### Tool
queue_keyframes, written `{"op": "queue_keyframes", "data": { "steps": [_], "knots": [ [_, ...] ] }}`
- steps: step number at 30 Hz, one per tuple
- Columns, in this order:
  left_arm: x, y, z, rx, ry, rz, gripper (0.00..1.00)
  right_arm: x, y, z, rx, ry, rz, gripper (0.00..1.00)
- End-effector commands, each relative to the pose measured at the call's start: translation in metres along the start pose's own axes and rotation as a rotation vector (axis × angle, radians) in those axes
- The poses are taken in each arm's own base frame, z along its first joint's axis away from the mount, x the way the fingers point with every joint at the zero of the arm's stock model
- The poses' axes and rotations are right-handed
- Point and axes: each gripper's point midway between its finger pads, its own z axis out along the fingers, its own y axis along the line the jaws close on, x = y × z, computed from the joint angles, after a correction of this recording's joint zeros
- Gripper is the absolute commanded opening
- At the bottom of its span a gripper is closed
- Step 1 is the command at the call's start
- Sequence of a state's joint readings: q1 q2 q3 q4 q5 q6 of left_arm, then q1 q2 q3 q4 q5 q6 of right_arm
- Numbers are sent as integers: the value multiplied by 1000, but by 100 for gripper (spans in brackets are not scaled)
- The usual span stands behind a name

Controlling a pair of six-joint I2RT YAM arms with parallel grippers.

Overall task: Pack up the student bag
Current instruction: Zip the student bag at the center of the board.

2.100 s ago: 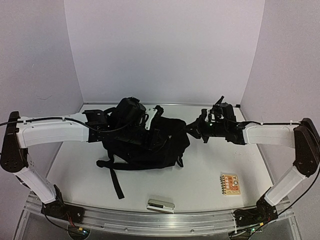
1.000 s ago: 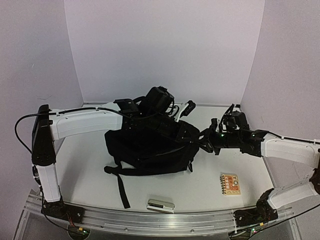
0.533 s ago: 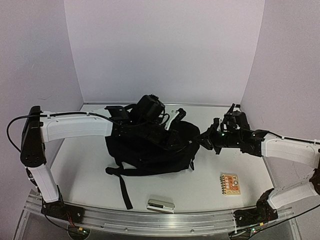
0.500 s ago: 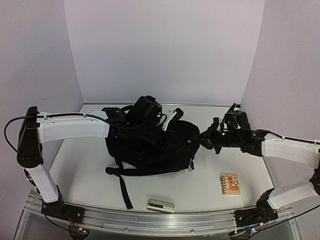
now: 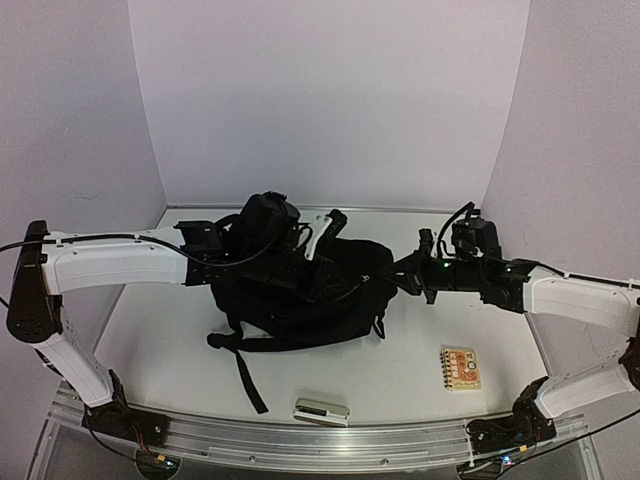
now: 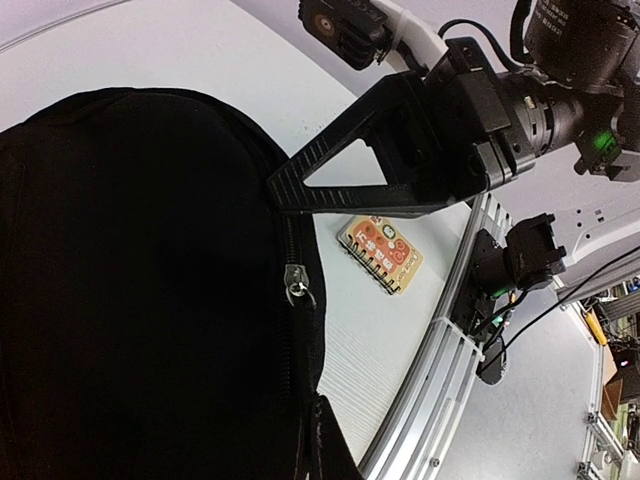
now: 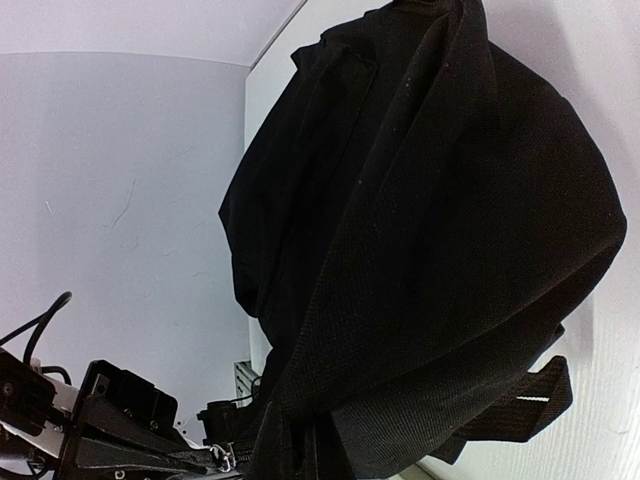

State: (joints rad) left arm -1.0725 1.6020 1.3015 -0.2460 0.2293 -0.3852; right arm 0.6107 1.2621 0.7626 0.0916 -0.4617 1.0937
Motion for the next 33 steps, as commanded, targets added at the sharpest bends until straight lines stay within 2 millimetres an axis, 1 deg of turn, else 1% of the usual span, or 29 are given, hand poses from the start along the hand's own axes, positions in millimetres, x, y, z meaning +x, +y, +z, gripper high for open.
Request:
{"op": "queue_keyframes", "data": {
  "steps": [1,4,6,7,10,14,15,16,17,20,21,22,24,27,30,31,33],
  "knots": [
    [-25,-31,-45,70,-67,7,0,-85,-55,-18,230,-334,-5,0],
    [-33,-35,-22,110,-69,0,0,-84,-53,1,226,-265,-70,0],
    [-45,-39,-6,134,-81,3,0,-85,-59,15,247,-230,-115,0],
    [-47,-39,4,140,-81,5,0,-87,-63,20,265,-224,-141,0],
    [-61,-37,29,137,-102,33,0,-100,-67,38,303,-220,-206,0],
    [-63,-27,63,110,-76,61,0,-119,-58,61,305,-215,-284,0],
    [-66,-25,66,104,-79,69,0,-126,-56,65,314,-224,-298,0],
    [-67,-21,70,87,-79,71,0,-131,-55,66,329,-235,-305,3],
    [-68,-16,73,66,-79,71,0,-135,-55,65,345,-247,-311,8],
    [-76,7,73,-5,-89,30,0,-138,-56,52,379,-286,-305,40],
    [-79,14,70,-20,-98,10,0,-136,-59,46,395,-295,-294,49],
    [-82,21,67,-23,-107,-16,0,-131,-64,38,413,-294,-283,55],
    [-85,29,62,-12,-121,-42,0,-117,-77,26,431,-281,-260,61],
    [-86,27,58,9,-120,-38,0,-91,-88,14,413,-226,-231,67],
    [-82,28,60,9,-98,-39,0,-65,-89,5,355,-154,-213,70],
    [-82,28,60,13,-95,-38,0,-58,-85,2,331,-139,-205,70],
    [-79,28,62,19,-87,-39,0,-46,-79,-6,287,-121,-193,67]
  ]
}}
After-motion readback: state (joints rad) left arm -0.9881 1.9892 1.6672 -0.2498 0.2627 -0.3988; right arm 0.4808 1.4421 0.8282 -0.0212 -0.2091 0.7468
